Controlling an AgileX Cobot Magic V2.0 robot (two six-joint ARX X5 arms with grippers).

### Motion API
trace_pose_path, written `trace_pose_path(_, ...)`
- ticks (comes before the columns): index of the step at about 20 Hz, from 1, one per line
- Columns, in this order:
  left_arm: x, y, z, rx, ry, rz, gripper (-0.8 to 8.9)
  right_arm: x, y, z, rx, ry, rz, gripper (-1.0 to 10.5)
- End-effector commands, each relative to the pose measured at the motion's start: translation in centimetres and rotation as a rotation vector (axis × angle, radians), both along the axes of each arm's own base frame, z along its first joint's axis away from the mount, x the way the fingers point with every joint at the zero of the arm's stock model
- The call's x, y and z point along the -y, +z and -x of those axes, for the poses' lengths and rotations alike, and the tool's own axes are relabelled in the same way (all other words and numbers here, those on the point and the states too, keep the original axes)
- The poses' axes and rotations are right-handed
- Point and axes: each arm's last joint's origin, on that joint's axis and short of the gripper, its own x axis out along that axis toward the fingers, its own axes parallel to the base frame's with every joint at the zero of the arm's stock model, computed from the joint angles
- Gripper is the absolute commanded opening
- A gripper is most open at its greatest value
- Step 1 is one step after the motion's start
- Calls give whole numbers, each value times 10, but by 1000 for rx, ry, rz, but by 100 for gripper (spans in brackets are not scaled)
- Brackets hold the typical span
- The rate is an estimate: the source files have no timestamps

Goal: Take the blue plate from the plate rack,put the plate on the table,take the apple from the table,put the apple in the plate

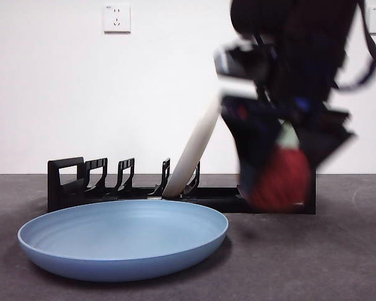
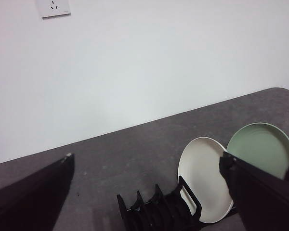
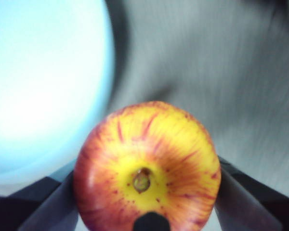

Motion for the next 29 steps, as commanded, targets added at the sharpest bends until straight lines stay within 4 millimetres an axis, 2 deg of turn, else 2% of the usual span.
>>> trace_pose_path(1,-1,0,0,0,5,7,502,-15,37,-6,69,23,-117,-12)
trace_pose_path(4,-1,0,0,1,6,3,502,-38,68,-6,110,106,-241,-12)
trace_pose_path(7,-2,0,0,10,55,-5,502,-66,71,-3,114,174,-253,-12)
trace_pose_path(9,-3,1,-1,17,102,-9,502,-87,61,-4,92,222,-231,-12)
trace_pose_path(11,-5,1,-1,29,169,-22,502,-109,42,-5,68,265,-185,-12)
trace_pose_path(14,-9,1,-1,50,279,-66,502,-128,9,-7,10,294,-114,-12)
trace_pose_path(16,-9,1,-1,55,302,-86,502,-133,-9,-7,-3,300,-37,-12)
trace_pose_path(26,-10,-1,-1,42,300,-116,502,-139,-49,-12,-57,325,73,7)
trace_pose_path(27,-10,-2,-1,40,300,-121,502,-139,-50,-12,-58,324,74,28)
trace_pose_path(28,-10,-2,-1,38,300,-127,502,-139,-50,-12,-58,324,73,116)
trace_pose_path(29,-10,-3,-1,35,300,-134,502,-139,-50,-12,-58,323,74,273)
